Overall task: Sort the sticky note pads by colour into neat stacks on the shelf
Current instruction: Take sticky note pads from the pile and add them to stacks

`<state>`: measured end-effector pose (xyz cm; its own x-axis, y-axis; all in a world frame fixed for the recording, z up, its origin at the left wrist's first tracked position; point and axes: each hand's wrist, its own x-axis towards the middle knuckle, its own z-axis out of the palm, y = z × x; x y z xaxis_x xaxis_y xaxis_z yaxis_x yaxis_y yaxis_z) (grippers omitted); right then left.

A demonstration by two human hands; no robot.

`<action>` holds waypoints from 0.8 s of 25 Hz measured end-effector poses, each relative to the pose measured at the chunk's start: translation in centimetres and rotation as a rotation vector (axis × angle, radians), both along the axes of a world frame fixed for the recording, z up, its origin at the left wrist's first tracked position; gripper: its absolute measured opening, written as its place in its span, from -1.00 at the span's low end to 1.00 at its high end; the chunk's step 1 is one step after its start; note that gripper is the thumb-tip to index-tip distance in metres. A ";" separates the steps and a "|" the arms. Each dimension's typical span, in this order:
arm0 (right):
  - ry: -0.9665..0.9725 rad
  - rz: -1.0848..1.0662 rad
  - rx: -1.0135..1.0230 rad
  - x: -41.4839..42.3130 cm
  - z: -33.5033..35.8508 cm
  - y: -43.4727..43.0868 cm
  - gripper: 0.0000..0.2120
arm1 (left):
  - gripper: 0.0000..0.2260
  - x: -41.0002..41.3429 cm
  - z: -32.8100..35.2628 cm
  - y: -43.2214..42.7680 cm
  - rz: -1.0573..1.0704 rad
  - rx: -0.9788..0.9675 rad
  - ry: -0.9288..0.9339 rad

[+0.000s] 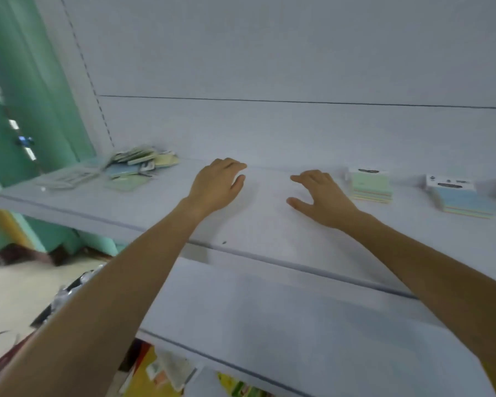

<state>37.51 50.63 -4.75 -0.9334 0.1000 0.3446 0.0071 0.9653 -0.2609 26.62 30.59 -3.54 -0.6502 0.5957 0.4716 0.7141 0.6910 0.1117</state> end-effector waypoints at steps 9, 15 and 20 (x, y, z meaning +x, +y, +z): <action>-0.117 0.203 -0.075 -14.6 -1.2 -14.7 -0.57 | -0.68 -8.5 -1.4 -18.0 0.306 0.054 -0.134; -0.107 0.131 -0.322 -26.5 -0.8 -17.3 -0.60 | -0.62 -14.7 -3.0 -22.0 0.484 0.025 -0.302; -0.133 0.020 -0.516 -34.0 -0.1 -19.5 -0.53 | -0.63 -16.9 -3.1 -21.6 0.466 -0.046 -0.364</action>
